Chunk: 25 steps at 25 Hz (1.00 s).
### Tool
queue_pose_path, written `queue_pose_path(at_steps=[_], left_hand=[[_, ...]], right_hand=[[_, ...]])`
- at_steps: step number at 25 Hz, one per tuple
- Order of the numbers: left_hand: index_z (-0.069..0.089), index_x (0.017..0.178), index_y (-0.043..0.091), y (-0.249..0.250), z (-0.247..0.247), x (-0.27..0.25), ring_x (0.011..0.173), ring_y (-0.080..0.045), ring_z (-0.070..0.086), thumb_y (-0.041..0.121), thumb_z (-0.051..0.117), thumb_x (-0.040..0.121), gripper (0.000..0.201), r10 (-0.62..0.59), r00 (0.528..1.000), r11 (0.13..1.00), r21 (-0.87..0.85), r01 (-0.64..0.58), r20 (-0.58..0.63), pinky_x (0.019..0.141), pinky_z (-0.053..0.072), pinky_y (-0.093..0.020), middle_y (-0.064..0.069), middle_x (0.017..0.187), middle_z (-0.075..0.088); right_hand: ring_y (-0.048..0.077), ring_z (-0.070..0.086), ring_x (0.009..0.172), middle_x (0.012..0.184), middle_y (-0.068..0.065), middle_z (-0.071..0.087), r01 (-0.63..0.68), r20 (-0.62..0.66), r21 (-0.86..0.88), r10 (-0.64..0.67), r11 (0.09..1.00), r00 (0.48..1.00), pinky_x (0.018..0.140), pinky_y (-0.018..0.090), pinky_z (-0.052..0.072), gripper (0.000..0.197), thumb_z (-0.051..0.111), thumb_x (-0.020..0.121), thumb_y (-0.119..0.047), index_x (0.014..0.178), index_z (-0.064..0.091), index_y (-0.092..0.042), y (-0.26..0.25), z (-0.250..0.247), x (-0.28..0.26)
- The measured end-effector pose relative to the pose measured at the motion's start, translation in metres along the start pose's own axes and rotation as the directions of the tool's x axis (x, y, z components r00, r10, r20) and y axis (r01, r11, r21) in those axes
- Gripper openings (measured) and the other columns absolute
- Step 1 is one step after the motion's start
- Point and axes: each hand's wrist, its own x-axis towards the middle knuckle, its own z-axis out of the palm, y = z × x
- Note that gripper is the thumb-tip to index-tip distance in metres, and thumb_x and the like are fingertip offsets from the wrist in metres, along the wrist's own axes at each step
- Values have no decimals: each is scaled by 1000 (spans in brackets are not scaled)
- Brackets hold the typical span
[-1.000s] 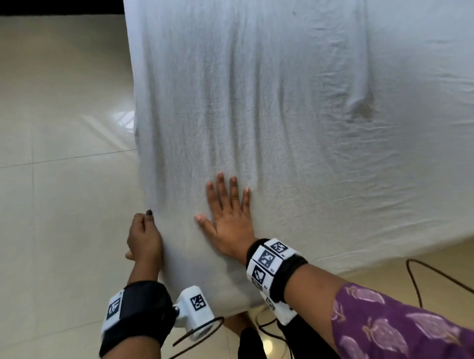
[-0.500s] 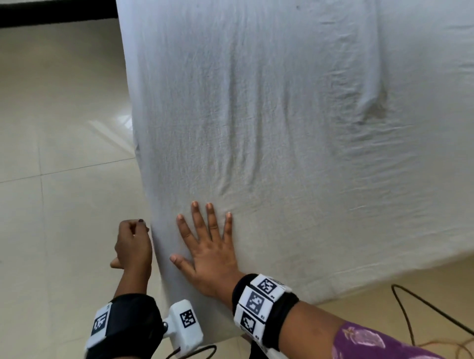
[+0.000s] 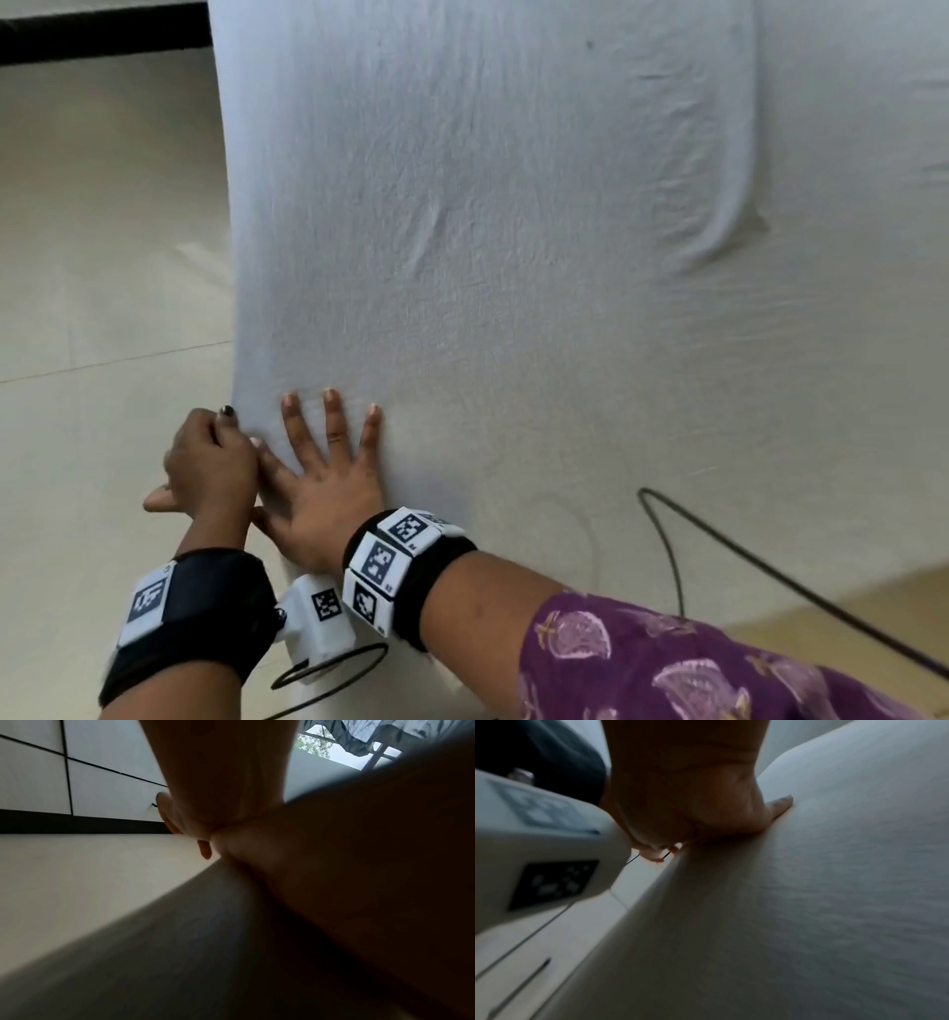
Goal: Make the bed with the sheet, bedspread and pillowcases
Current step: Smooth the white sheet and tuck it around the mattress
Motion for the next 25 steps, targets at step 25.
queue_pose_path(at_steps=[25], left_hand=[[53, 81, 17, 75, -11, 91, 92, -28, 53, 37, 49, 97, 26, 199, 879, 979, -127, -160, 433, 98, 29, -46, 0, 85, 59]], right_hand=[[27, -8, 147, 160, 0, -7, -440, -326, 297, 523, 847, 787, 111, 54, -14, 76, 19, 86, -61, 153, 4, -29, 17, -32, 63]])
